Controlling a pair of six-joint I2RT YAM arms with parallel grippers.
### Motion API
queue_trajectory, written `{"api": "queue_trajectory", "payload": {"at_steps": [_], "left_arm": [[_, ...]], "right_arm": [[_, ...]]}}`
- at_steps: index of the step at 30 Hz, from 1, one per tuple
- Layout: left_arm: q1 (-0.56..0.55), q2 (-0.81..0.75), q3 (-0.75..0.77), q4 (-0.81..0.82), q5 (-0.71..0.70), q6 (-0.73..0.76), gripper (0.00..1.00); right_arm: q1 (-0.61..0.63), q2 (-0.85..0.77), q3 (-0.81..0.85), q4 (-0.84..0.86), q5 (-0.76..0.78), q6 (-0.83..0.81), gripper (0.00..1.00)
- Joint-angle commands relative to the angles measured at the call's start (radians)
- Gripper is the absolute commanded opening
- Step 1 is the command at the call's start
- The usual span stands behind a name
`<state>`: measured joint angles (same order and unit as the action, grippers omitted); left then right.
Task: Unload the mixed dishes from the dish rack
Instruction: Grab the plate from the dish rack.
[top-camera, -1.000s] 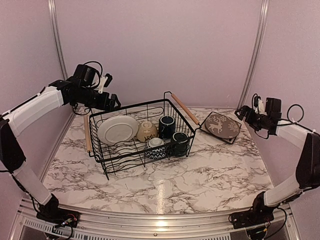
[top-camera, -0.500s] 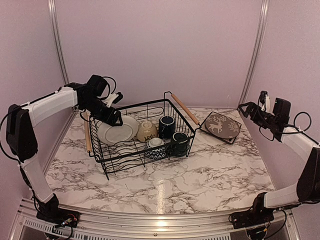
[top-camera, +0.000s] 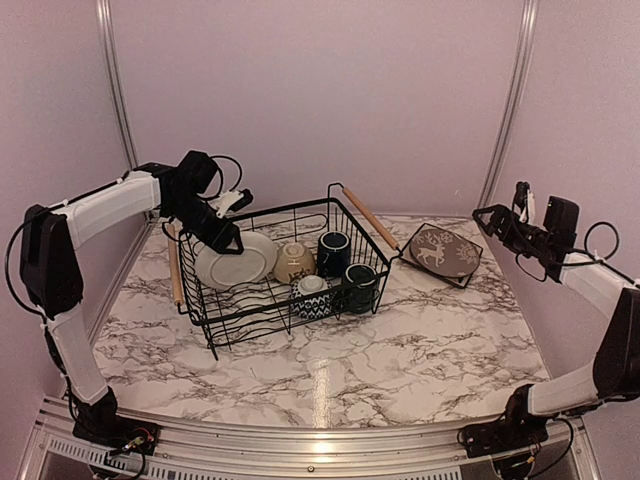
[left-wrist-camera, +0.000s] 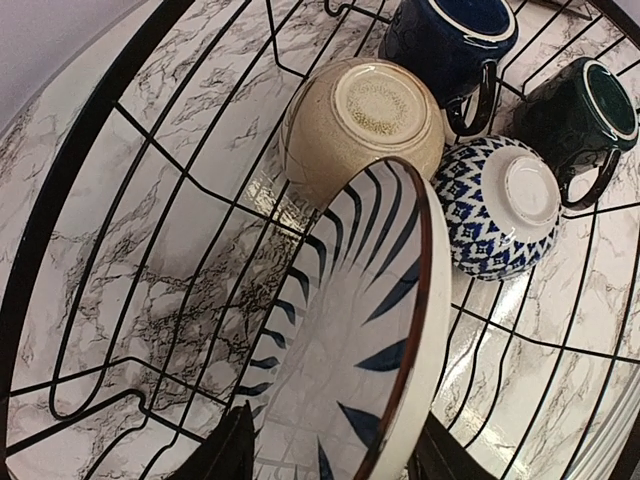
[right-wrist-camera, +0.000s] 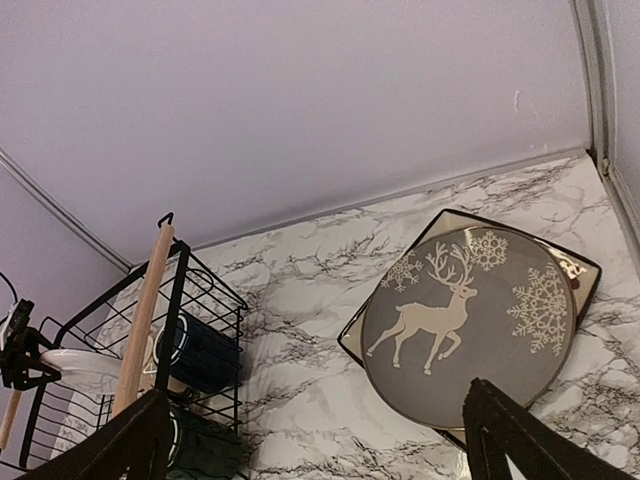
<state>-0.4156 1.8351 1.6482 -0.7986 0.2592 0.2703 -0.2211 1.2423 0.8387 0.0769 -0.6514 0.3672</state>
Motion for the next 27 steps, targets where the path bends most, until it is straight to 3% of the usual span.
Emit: {"api": "queue_trajectory", "payload": {"at_steps": [1,9,18,27], "left_arm": [[0.007,0.043,0.051,-0.076,0.081,0.084,0.52],[0.020,0.092,0.122,-0.138,0.143,0.133,0.40],[0.022,0.094,0.173,-0.186,0.175,0.157,0.20],[0.027,0.082,0.215,-0.205,0.205,0.169,0.09]], "right_arm": [[-0.003,0.017,0.021,0.029,-0.025,0.015,0.98],[-0.001,0.013,0.024,0.013,-0.025,0.007,0.98],[-0.001,0.019,0.010,0.027,-0.027,0.017,0.98],[0.004,0.017,0.014,0.027,-0.031,0.023,0.99]]}}
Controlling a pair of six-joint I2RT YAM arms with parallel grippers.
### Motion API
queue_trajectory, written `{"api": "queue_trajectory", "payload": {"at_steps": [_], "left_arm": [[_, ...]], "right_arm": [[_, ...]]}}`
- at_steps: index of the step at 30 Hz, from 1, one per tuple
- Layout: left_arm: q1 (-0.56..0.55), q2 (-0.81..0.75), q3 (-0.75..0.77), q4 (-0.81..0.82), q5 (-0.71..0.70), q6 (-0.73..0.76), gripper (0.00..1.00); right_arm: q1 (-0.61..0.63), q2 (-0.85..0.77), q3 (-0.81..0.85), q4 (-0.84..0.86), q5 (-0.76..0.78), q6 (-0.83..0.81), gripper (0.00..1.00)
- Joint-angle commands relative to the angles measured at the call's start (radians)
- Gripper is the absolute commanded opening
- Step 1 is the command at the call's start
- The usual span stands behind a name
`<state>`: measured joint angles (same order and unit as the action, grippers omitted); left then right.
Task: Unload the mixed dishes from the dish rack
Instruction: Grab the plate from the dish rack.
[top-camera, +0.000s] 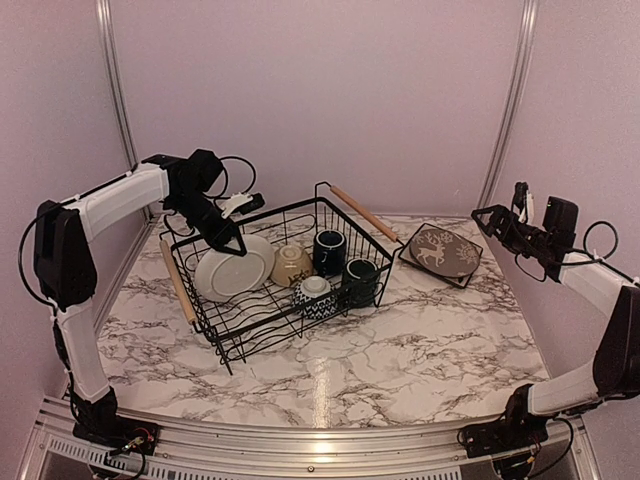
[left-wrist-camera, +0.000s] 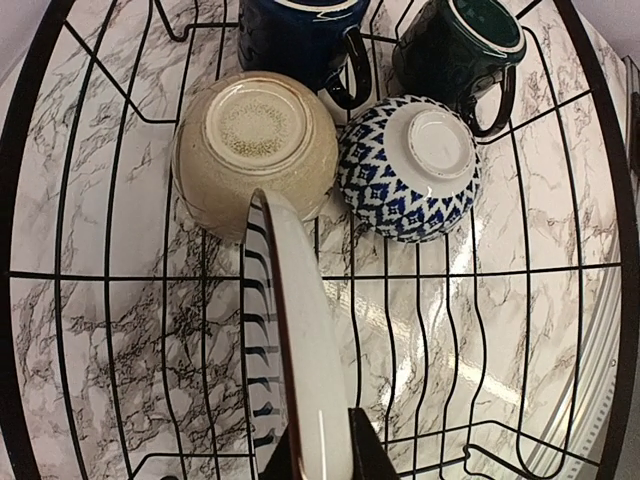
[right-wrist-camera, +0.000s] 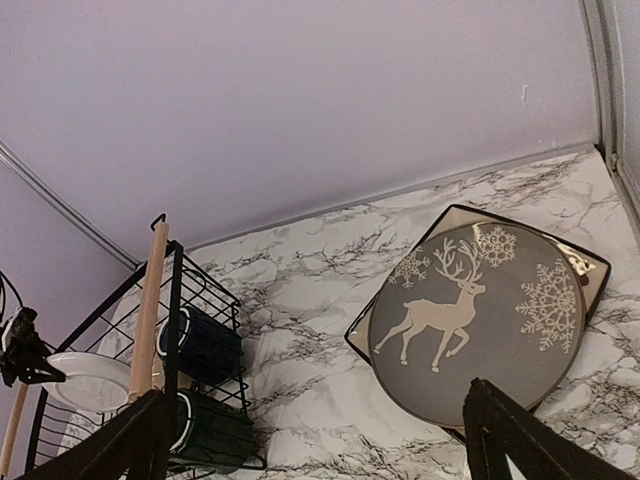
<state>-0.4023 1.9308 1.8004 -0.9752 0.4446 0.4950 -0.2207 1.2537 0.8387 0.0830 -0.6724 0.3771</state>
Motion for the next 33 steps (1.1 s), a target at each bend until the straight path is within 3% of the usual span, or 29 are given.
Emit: {"api": "queue_trajectory", "payload": {"at_steps": [1,3,23,27,33], "left_arm": [[0.015,-0.013,0.070,-0.029,0.021,-0.054,0.06],[0.020,-0.013,0.080,-0.032,0.023,-0.055,0.00],[0.024,-0.225,0.154,0.019,0.141,-0.163,0.00],[-0.042,-0.336,0.084,0.174,0.050,-0.210,0.00],[-0.262,-0.584,-0.242,0.596,-0.332,-0.141,0.00]], "right_arm": [[0.004,0.006,0.014,0.021,-0.010,0.013,0.98],[0.004,0.004,0.013,0.019,-0.009,0.011,0.98],[0.016,-0.003,0.048,-0.051,0.079,0.003,0.99],[0.015,-0.011,0.053,-0.045,0.087,0.040,0.99],[0.047,0.028,0.156,-0.148,0.082,0.066,0.99]]}}
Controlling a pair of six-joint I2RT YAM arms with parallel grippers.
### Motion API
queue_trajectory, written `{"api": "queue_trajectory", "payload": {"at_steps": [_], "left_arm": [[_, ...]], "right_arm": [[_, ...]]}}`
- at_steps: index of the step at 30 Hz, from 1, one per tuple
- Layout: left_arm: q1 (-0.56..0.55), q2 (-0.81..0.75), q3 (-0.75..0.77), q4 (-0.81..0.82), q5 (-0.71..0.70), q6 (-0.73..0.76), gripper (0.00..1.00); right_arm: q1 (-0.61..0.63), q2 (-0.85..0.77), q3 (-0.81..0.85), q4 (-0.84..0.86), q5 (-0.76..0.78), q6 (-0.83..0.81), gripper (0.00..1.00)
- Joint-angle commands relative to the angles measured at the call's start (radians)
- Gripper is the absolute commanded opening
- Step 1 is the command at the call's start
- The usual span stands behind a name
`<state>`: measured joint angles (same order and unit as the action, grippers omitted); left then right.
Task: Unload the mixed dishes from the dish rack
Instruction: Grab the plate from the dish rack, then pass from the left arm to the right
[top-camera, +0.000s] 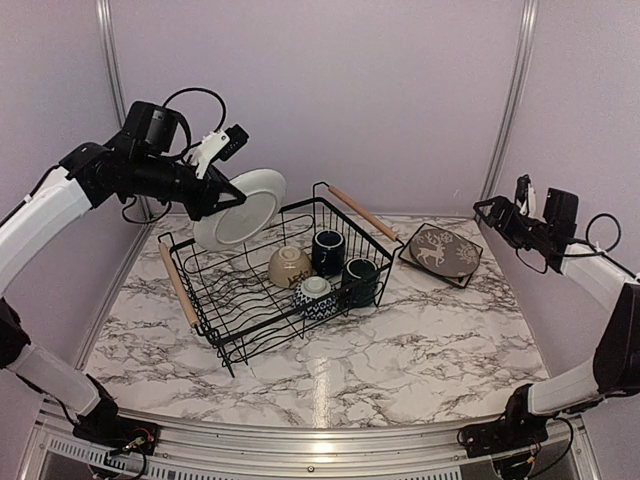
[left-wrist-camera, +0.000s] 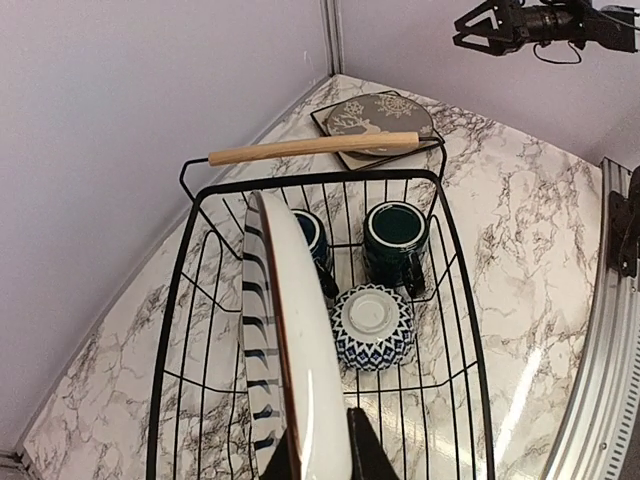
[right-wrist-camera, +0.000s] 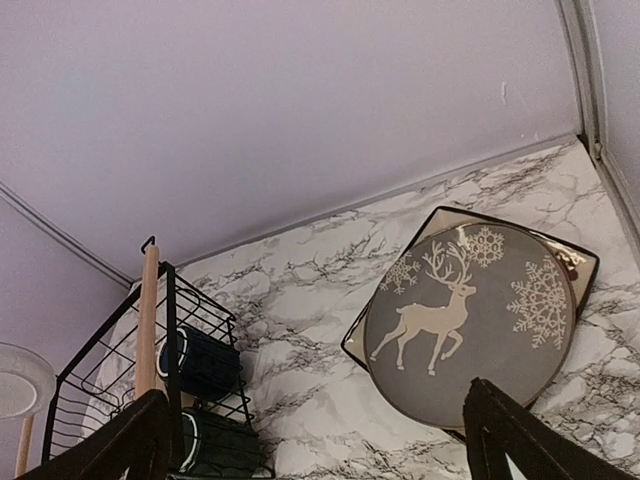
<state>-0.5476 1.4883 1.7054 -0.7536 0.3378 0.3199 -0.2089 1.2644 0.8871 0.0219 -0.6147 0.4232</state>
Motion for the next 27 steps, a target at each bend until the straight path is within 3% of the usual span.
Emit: {"api": "queue_trajectory", "payload": {"at_steps": [1,6,13,20,27], "left_arm": [[-0.151,-0.171,-0.199,0.449,-0.271,0.046,0.00],[-0.325,-0.234,-0.362,0.716,-0.522,0.179,0.00],[-0.554,-0.177,-0.558,1.142,-0.937,0.520,0.00],[-0.672,-0.009,-0.620,1.449,-1.110,0.814,0.00],[-0.704,0.167,-0.633,1.732,-1.224,1.084,0.00]], "right_arm": [[0.055,0.016,0.132,-0.116,0.051,0.013,0.98],[0.141,0.007,0.221,-0.190,0.092,0.049,0.98],[0.321,0.042,0.366,-0.262,0.144,0.113,0.98],[0.497,0.134,0.447,-0.195,0.085,0.229,0.96],[0.664,0.234,0.534,-0.177,0.085,0.243,0.95]]}}
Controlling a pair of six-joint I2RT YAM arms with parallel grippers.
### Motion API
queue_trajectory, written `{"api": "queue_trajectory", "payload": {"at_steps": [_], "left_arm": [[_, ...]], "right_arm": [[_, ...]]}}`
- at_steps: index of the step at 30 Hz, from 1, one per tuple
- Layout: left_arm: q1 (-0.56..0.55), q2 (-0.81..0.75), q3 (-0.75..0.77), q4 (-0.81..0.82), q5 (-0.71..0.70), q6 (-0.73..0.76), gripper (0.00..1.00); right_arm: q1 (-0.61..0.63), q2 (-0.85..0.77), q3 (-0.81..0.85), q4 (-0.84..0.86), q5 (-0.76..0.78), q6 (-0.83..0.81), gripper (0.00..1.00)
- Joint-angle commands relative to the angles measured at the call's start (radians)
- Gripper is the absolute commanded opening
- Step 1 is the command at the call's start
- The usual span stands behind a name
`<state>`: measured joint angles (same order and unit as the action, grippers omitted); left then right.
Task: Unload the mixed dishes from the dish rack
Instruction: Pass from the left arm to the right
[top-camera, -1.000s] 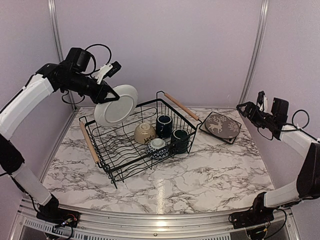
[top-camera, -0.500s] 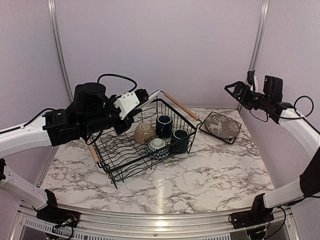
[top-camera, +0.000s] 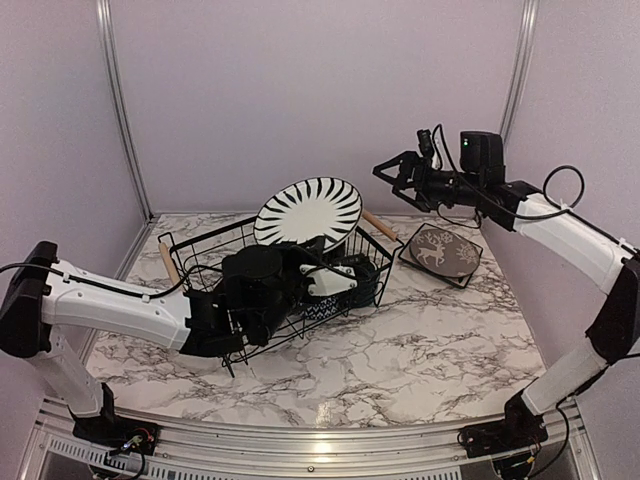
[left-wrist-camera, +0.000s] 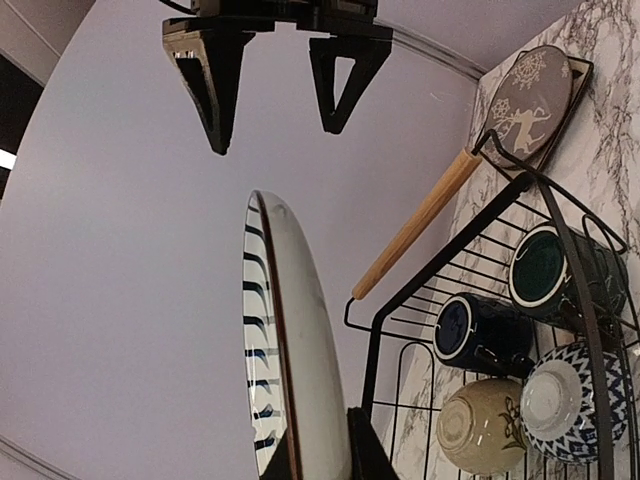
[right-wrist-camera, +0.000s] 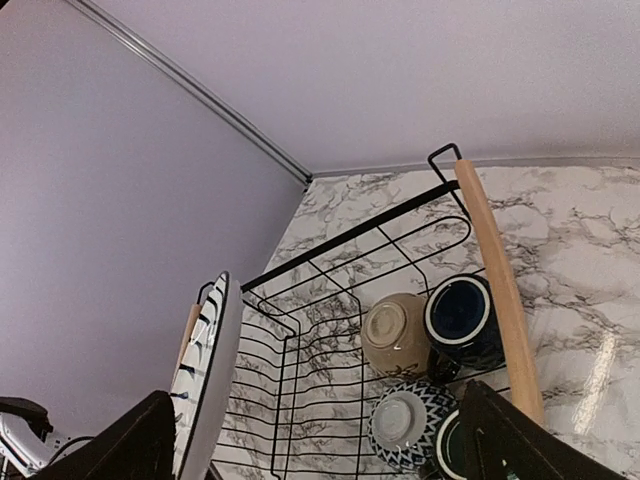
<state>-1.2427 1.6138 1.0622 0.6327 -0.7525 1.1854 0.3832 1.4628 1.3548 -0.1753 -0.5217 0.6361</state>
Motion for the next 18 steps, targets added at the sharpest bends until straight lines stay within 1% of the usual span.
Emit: {"api": "queue_trajectory", "payload": {"at_steps": [1,8,10,14,16,18], "left_arm": [[-0.010,0.057,0.012,0.351,-0.141,0.228,0.00],[-0.014,0.106,0.026,0.372,-0.160,0.250,0.00],[-0.015,0.111,0.028,0.365,-0.160,0.252,0.00],[-0.015,0.129,0.034,0.350,-0.166,0.263,0.00],[-0.014,0.138,0.037,0.349,-0.169,0.275,0.00],[-0.012,0.148,0.039,0.349,-0.174,0.284,0.00]], "right_arm": [[0.090,0.051,0.073,0.022,-0.010,0.033,0.95],[0.177,0.152,0.132,-0.034,0.032,0.011,0.87],[0.195,0.173,0.138,-0.034,0.031,0.010,0.82],[0.223,0.206,0.160,-0.032,0.017,0.013,0.68],[0.227,0.210,0.159,-0.019,0.001,0.025,0.58],[0.228,0.208,0.150,-0.002,-0.011,0.038,0.53]]}}
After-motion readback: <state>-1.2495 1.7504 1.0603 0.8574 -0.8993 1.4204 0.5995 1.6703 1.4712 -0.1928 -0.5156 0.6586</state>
